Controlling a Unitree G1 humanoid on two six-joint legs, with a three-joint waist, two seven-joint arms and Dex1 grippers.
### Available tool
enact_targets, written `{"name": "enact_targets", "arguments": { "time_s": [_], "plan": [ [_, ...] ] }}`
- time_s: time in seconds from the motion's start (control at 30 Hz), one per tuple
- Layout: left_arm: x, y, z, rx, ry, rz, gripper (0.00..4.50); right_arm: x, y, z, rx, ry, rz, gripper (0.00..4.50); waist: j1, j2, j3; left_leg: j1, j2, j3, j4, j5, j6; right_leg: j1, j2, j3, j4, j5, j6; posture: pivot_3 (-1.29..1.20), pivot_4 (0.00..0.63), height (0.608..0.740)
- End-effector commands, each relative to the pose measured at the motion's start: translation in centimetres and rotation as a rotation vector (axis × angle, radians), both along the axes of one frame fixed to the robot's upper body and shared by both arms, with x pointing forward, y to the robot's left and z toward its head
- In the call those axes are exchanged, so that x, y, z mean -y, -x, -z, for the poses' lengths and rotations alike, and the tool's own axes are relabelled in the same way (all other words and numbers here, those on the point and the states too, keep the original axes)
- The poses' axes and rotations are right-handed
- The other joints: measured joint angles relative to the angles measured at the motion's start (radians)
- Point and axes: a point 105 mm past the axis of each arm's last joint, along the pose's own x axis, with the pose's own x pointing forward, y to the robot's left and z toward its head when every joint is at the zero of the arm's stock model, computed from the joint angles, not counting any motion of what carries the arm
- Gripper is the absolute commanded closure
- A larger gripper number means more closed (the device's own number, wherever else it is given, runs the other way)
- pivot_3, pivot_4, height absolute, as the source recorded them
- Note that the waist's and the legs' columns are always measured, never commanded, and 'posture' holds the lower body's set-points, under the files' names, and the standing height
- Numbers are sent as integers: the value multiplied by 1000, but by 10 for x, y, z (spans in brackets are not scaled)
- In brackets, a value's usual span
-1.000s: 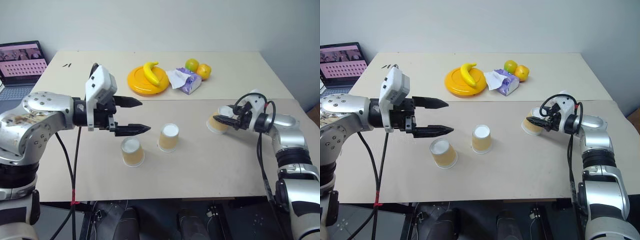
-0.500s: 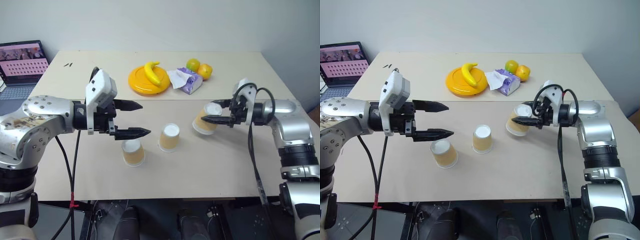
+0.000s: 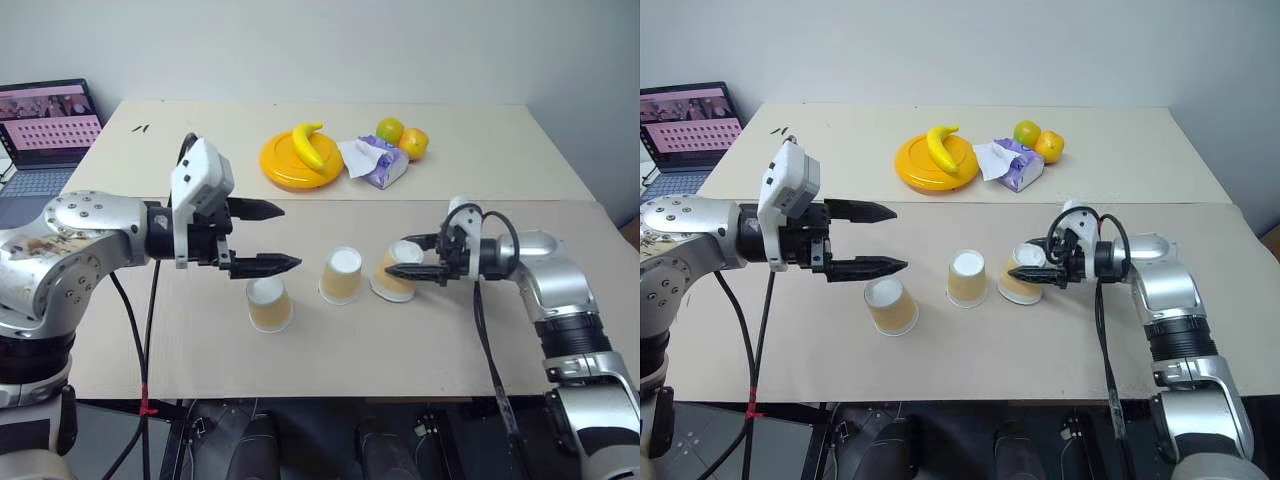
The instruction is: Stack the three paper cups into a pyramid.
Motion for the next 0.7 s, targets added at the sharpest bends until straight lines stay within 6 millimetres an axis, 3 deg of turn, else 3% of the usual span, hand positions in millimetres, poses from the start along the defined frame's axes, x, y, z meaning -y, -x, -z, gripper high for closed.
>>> {"name": "enact_targets", "arguments": {
  "time_s": [0.03,0.47,0.53,0.63,0.7],
  "plan": [
    [2,4,-9,51,6,13,0,-12,10,3,-20,-30,-46,1768,0,0,0,0,0,0,0,0,0,0,0,0,0,0,0,0,150,732],
    [3,1,-10,58,6,15,0,-25,14,18,-20,-26,-54,1768,-3,-1,0,1,1,0,0,0,0,0,0,0,0,0,0,0,150,732],
    [4,1,-10,59,6,17,0,-26,13,16,-13,-30,-54,778,-4,-1,0,1,1,0,0,0,0,1,1,0,0,0,0,0,150,732],
    [4,1,-10,59,5,18,0,-26,13,13,-6,-33,-56,82,-2,-1,0,1,1,0,0,0,0,1,1,0,0,0,0,0,150,732],
    [4,1,-10,60,4,19,0,-25,13,8,8,-37,-55,82,-1,0,0,0,0,0,0,0,0,0,1,0,0,0,0,0,150,732]
  ]
}}
